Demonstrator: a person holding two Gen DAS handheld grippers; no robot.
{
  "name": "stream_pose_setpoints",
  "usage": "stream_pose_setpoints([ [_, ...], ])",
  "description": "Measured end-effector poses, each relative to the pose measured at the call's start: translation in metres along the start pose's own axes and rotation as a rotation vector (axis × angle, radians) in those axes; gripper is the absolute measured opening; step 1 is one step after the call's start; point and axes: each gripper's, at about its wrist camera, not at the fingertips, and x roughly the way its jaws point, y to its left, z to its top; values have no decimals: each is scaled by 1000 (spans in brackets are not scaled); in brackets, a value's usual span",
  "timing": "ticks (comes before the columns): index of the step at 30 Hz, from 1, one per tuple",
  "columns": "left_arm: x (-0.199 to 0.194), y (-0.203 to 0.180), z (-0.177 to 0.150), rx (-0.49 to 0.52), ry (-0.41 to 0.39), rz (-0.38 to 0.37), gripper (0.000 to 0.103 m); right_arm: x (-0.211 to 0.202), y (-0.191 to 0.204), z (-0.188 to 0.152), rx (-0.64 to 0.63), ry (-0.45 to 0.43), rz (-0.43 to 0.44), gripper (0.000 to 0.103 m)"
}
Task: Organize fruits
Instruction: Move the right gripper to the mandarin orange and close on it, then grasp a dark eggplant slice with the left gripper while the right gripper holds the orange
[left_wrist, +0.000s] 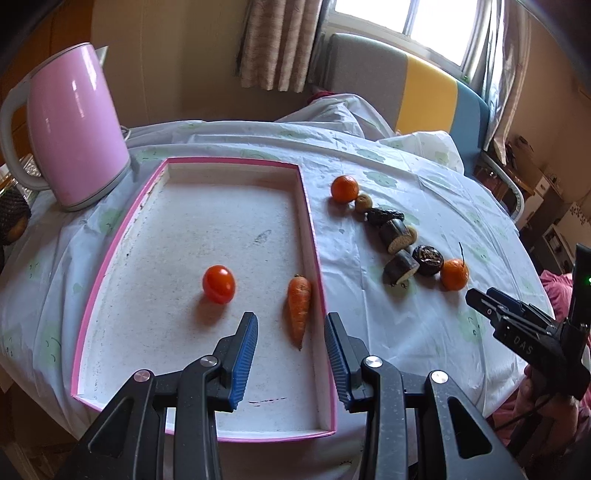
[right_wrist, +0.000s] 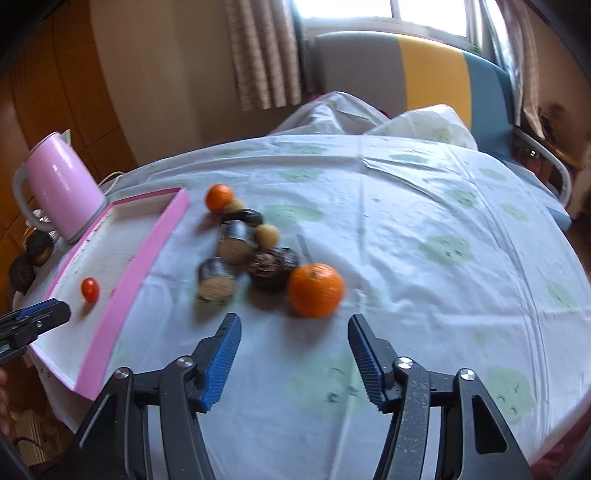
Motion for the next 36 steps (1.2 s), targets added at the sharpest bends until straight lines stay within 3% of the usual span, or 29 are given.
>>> stream_pose_setpoints([
  [3, 3, -9, 2, 28, 13, -24, 38, 3, -12, -1, 28, 15, -9, 48],
  [13, 25, -43, 13, 71, 75, -112, 44, 29, -13, 6, 10, 60, 12, 48],
  [23, 48, -67, 28, 72, 130, -167, 44, 48, -11, 21, -31, 43, 2, 55],
  [26, 57, -74, 36, 57, 142, -189, 44, 49, -11, 23, -43, 29, 25, 40],
  [34, 85, -88, 48, 19, 187, -222, 45, 45, -24, 20, -35, -18, -78, 41],
  [36, 92, -89, 50, 6, 197, -221, 45, 46, -30, 19, -27, -21, -60, 41],
])
